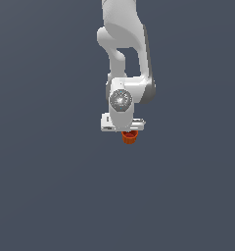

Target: Pick up the object and move it to a goal position.

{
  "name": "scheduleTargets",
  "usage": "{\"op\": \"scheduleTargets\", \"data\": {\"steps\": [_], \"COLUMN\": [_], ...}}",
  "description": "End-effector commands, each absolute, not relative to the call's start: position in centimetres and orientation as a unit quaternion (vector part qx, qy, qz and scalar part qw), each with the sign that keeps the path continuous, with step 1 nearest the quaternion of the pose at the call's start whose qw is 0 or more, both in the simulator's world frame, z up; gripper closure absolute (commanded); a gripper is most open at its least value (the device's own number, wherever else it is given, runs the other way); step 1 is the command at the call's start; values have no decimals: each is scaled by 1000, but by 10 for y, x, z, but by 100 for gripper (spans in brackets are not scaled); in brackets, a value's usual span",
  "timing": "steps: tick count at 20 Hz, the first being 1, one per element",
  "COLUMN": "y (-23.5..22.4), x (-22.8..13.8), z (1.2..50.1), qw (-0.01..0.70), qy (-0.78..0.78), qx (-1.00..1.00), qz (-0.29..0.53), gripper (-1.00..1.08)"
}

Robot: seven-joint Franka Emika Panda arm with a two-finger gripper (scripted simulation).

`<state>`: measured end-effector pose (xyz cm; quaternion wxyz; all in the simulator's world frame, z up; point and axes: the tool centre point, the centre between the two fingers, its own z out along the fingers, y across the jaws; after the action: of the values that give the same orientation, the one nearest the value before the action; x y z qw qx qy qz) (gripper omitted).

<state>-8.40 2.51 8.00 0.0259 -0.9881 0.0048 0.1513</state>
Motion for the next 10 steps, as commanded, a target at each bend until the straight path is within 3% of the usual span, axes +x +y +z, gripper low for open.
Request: {"op": "scheduleTargets", "data": {"steps": [1,4,5,10], "y": [26,26,26,26], "x": [-87,-89,-89,-89], "z": [72,69,69,69], "qw": [26,26,26,26], "qy": [5,5,5,5], "qx": [-988,-988,-988,-988], "qz": [152,152,152,152], "gripper": [-20,-20,108,108]}}
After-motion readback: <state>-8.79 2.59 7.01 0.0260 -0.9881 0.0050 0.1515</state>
